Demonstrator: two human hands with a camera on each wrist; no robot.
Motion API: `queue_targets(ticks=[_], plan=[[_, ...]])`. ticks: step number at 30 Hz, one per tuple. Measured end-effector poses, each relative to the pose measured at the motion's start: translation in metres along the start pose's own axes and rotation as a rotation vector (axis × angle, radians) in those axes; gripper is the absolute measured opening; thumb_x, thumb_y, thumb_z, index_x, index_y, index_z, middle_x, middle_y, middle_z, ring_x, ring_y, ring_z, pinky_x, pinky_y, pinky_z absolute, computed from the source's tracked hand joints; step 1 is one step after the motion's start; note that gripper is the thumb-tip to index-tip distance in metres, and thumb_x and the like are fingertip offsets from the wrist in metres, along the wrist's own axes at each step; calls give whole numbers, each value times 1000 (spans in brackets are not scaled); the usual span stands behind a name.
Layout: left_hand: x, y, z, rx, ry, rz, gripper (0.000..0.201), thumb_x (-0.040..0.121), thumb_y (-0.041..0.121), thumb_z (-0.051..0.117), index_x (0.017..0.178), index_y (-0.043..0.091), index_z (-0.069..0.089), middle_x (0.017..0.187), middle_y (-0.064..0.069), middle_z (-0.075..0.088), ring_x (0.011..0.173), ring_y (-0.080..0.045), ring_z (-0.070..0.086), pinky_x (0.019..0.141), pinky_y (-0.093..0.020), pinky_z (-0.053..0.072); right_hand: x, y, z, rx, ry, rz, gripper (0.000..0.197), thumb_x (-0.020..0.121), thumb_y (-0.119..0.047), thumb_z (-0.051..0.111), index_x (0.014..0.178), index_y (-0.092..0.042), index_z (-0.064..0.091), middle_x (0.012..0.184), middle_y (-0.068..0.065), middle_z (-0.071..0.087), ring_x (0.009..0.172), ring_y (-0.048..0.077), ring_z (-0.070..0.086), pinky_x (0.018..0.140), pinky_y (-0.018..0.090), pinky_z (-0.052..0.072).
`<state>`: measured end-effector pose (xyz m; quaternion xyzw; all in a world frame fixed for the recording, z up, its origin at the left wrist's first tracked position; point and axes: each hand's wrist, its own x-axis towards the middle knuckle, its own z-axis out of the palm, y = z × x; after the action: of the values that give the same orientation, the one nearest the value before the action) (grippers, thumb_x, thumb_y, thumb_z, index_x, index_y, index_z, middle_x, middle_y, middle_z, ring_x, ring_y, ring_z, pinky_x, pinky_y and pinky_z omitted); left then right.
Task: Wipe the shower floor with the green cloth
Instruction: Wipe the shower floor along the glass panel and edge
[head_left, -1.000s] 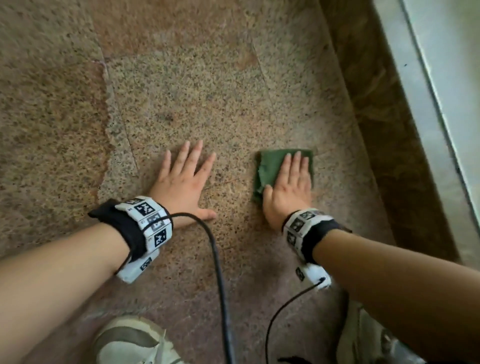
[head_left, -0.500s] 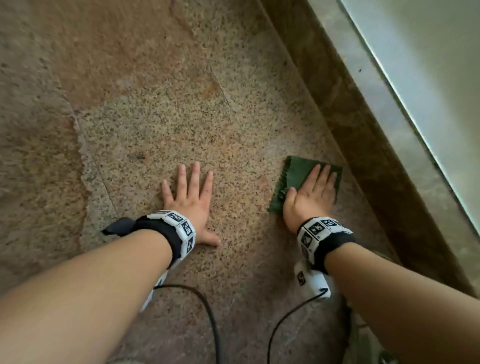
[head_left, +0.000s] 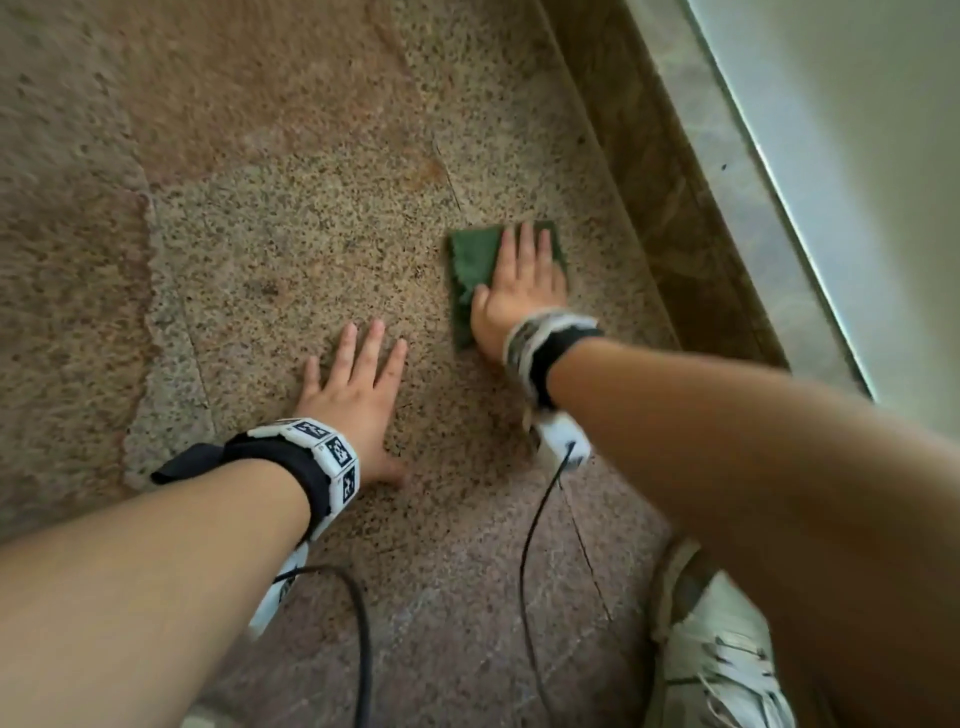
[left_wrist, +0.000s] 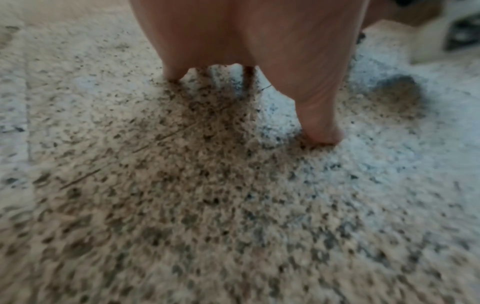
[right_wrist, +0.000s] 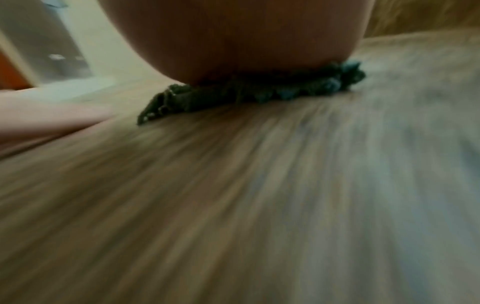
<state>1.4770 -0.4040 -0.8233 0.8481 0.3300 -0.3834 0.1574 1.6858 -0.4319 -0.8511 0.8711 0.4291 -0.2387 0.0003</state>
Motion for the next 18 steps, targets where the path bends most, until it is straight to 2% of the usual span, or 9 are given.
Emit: queue_targets(ticks=[2, 5, 7, 10, 13, 15, 18], plan=[[-1, 2, -1, -7, -13, 0, 148, 61, 76, 73, 147, 20, -34, 148, -6, -48, 141, -31, -36, 118, -60, -2, 32, 19, -22, -12, 26, 39, 76, 97, -41, 31, 155, -12, -7, 163, 8, -12, 150, 28, -10, 121, 45, 2], [-3, 1, -2, -14, -19, 1, 147, 62, 75, 73, 147, 20, -34, 147, -5, -49, 141, -32, -36, 118, -60, -2, 31, 40, -25, -39, -1, 29, 76, 98, -42, 32, 155, -12, -9, 163, 8, -14, 149, 27, -12, 121, 42, -2], [-5, 2, -4, -24, -25, 6, 147, 62, 74, 74, 147, 20, -34, 148, -6, -48, 141, -32, -36, 118, -60, -1, -6, 54, -15, -33, -23, 33, 79, 97, -44, 30, 154, -11, -12, 162, 9, -18, 149, 28, -15, 121, 42, -4], [-5, 2, -4, -16, -20, 2, 149, 60, 75, 74, 147, 19, -33, 149, -8, -47, 141, -33, -35, 118, -60, -1, -99, 79, 12, -51, -151, 14, 85, 88, -50, 20, 151, -9, -20, 159, 12, -25, 146, 29, -23, 120, 43, -8], [-4, 1, -4, -10, -25, 15, 150, 60, 77, 73, 147, 18, -34, 149, -9, -47, 141, -34, -36, 117, -59, -4, -185, 89, 36, -85, -318, 98, 83, 86, -54, 9, 140, -11, -38, 155, 12, -35, 137, 24, -38, 117, 42, -14], [-4, 0, -2, -9, -22, 16, 150, 60, 78, 72, 147, 18, -34, 149, -9, -47, 141, -35, -35, 116, -59, -5, -203, 83, 43, -62, -355, 180, 83, 90, -53, 13, 139, -12, -39, 153, 10, -39, 137, 25, -39, 117, 42, -16], [-2, -3, -1, -8, -1, 17, 150, 59, 79, 72, 146, 18, -34, 149, -8, -47, 141, -34, -35, 117, -58, -5, -174, 71, 38, -46, -268, 177, 83, 96, -50, 24, 148, -11, -28, 154, 10, -37, 142, 29, -33, 119, 44, -11]])
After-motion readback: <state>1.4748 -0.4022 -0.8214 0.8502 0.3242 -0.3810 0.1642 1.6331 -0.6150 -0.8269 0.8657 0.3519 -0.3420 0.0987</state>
